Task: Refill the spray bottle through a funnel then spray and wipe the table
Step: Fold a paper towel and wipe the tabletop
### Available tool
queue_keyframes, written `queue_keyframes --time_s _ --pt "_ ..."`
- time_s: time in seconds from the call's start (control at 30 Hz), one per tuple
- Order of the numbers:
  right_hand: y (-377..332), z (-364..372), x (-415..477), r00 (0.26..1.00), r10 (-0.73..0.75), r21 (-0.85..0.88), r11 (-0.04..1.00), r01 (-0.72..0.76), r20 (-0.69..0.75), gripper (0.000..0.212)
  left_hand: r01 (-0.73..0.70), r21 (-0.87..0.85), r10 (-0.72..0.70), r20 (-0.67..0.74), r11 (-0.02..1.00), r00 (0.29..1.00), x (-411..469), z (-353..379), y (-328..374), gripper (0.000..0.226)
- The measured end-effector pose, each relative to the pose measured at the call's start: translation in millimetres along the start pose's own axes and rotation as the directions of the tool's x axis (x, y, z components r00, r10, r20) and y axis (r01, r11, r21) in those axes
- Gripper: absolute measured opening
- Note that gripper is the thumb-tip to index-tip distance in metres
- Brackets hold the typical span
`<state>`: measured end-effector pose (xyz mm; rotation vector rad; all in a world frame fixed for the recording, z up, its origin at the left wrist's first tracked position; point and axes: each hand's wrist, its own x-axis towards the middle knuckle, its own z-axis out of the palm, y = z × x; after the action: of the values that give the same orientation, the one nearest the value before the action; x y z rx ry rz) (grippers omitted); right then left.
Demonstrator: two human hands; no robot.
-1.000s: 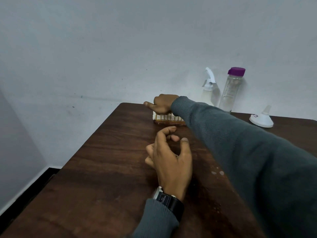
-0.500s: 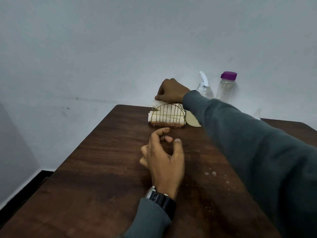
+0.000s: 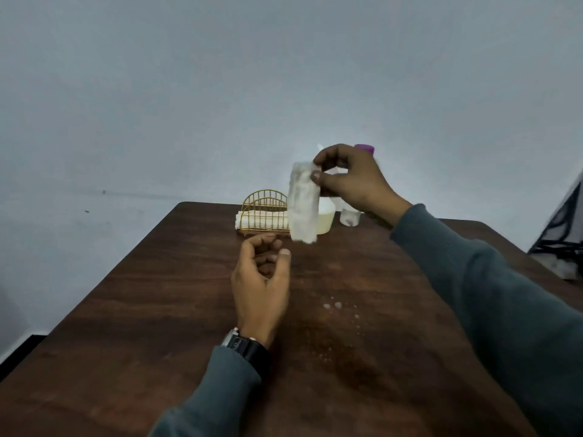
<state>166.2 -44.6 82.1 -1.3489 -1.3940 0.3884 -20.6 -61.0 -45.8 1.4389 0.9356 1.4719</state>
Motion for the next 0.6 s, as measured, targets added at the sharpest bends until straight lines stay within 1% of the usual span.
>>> queue_keyframes --time_s 0.07,0.13,0.23,0.3,0.37,0.43,0.53,0.57,0.6 --pt "-0.6 -5.3 -27.2 0.998 0.044 0.059 0.997 -0.047 0.047 0.021 0.02 -0.046 -0.018 0.038 0.999 0.999 0.3 -0.1 0.5 0.025" --pt "1.9 -8.7 -54.0 0.993 0.086 0.08 0.993 -0.092 0.08 0.021 0.067 -0.152 -0.053 0.09 0.986 0.995 -2.0 2.5 3.6 0.027" --pt "6.9 -10.1 -89.3 0.984 0.156 0.12 0.979 -0.166 0.086 0.016 0.22 -0.365 -0.138 0.237 0.905 0.962 -11.6 4.7 11.9 0.042" --pt "13.8 -10.5 -107.7 0.979 0.199 0.176 0.963 -0.205 0.051 0.016 0.278 -0.419 -0.151 0.312 0.864 0.938 -19.6 3.6 17.9 0.053" --pt "19.5 -10.7 -122.6 0.974 0.227 0.226 0.949 -0.219 -0.009 0.018 0.3 -0.431 -0.15 0.349 0.851 0.925 -25.9 2.9 20.0 0.055" --pt "21.3 -9.8 -134.2 0.965 0.256 0.262 0.936 -0.233 -0.058 0.019 0.293 -0.404 -0.141 0.365 0.867 0.92 -30.9 4.0 21.4 0.051" --pt "22.0 -8.7 -147.3 0.951 0.298 0.328 0.909 -0.256 -0.082 0.011 0.281 -0.371 -0.141 0.362 0.885 0.921 -34.5 6.4 20.9 0.041" --pt "24.9 -8.0 -150.3 0.953 0.288 0.307 0.919 -0.247 -0.098 0.006 0.277 -0.365 -0.142 0.356 0.889 0.924 -34.5 6.3 19.5 0.039" --pt "26.9 -8.2 -153.7 0.96 0.248 0.222 0.951 -0.216 -0.13 0.001 0.275 -0.362 -0.143 0.351 0.891 0.925 -34.1 6.2 18.7 0.037"
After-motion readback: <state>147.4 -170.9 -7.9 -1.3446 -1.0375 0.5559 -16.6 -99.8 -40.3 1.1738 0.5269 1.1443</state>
